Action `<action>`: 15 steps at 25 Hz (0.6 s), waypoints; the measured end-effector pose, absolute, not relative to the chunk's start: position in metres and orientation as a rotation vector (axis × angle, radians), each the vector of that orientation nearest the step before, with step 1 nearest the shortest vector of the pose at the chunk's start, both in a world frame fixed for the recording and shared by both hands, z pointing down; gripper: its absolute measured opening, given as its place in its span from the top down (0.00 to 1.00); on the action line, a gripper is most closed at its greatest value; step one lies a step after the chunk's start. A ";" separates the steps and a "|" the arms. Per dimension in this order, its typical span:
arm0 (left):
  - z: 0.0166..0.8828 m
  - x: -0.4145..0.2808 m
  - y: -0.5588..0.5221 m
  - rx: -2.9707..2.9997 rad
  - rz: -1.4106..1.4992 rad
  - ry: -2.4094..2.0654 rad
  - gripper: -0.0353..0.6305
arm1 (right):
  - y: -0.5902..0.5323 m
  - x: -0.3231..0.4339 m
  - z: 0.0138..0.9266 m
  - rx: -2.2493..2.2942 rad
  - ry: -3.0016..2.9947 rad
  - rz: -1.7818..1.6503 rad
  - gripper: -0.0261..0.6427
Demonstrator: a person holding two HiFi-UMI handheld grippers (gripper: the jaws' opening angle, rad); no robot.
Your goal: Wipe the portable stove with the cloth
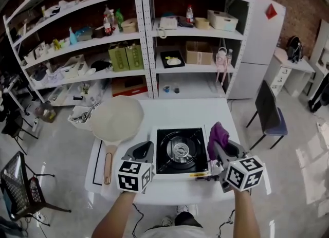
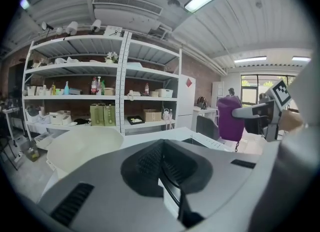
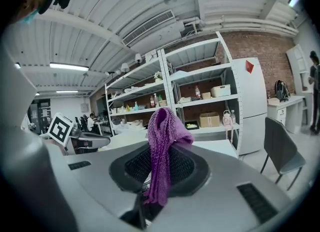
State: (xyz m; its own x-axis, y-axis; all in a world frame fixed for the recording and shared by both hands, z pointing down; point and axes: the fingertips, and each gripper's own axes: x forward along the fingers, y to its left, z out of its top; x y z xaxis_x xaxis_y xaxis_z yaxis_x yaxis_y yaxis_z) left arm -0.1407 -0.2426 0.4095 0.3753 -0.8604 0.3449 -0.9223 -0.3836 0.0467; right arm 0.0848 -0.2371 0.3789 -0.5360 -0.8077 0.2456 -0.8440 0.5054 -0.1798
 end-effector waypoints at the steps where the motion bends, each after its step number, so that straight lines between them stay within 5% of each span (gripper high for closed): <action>1: 0.409 -0.142 -0.240 2.406 0.392 -1.588 0.94 | -0.233 0.084 0.379 1.445 -2.610 0.419 0.87; 15: 0.418 -0.154 -0.217 2.420 0.408 -1.564 0.94 | -0.205 0.071 0.385 1.486 -2.540 0.291 0.87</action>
State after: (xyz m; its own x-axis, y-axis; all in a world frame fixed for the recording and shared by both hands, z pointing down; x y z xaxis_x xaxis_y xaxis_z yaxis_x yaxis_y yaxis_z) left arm -0.1535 -0.2174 0.4176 0.3909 -0.8499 0.3534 -0.9142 -0.4031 0.0418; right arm 0.0707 -0.2055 0.3852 -0.4825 -0.8378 0.2555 -0.8739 0.4803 -0.0754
